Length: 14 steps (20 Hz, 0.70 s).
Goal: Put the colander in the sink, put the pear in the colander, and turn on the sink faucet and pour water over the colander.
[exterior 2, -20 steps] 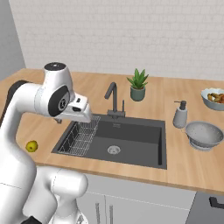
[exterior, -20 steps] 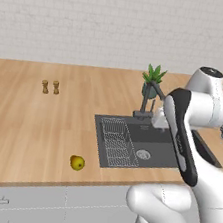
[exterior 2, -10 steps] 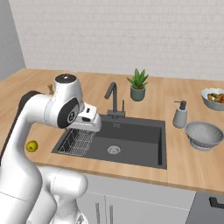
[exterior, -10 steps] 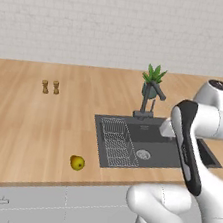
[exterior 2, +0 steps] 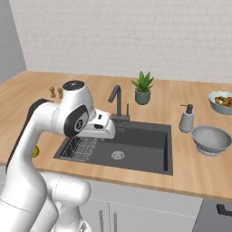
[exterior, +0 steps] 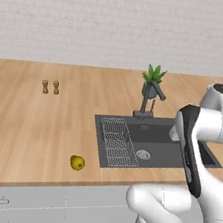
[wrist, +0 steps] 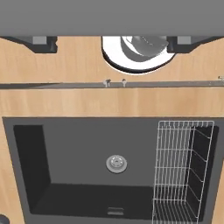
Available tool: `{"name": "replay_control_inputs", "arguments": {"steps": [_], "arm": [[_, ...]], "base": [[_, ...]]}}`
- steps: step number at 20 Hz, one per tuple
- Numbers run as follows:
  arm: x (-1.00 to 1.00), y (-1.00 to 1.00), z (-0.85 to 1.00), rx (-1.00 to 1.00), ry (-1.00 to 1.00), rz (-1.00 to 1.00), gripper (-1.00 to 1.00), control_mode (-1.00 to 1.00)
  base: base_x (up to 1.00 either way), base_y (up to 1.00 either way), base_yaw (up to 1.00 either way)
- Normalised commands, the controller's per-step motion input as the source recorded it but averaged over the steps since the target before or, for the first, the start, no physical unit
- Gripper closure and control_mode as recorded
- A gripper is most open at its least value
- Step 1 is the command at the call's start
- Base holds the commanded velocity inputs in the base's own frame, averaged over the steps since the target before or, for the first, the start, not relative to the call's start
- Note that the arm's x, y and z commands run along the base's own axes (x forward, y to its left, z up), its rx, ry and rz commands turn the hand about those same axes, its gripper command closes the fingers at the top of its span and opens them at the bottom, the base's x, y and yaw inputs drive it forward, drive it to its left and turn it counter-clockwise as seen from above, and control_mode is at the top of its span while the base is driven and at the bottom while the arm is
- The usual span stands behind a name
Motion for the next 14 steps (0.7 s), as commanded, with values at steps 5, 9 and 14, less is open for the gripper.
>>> {"name": "replay_control_inputs", "arguments": {"steps": [5, 9, 14], "arm": [[0.00, -0.40, 0.00, -0.19, 0.00, 0.00, -1.00, -1.00], [0.00, -0.33, 0.00, -0.20, 0.01, 0.00, -1.00, -1.00], [0.02, -0.47, -0.02, -0.13, 0.05, 0.00, -1.00, -1.00]], "base": [[0.00, 0.00, 0.00], [0.00, 0.00, 0.00], [0.00, 0.00, 0.00]]}}
